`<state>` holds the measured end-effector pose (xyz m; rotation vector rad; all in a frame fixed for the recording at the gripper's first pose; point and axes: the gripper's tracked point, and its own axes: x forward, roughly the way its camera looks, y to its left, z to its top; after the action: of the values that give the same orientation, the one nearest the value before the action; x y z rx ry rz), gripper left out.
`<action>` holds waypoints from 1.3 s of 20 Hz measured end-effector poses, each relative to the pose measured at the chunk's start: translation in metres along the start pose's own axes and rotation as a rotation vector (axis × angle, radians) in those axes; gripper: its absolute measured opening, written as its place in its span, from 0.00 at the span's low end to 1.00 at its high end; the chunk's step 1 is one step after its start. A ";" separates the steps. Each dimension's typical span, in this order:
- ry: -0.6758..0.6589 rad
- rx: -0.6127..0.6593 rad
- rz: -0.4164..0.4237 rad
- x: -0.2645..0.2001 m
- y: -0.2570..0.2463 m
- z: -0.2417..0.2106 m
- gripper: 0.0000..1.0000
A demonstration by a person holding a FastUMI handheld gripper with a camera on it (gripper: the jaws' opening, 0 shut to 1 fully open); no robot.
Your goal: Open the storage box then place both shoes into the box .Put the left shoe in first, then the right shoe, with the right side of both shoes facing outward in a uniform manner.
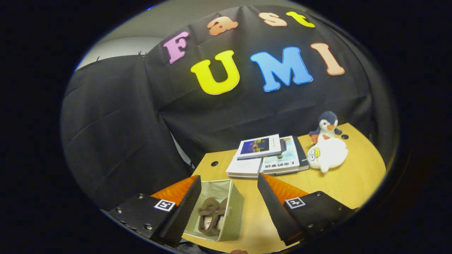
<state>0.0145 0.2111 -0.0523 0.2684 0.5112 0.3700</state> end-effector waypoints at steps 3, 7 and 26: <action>-0.089 -0.062 -0.033 -0.031 -0.021 0.030 0.97; -0.176 -0.121 -0.100 -0.069 -0.056 0.059 0.97; -0.391 -0.224 -0.272 -0.144 -0.135 0.077 0.97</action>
<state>-0.0241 0.0186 0.0276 0.0485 0.1159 0.1017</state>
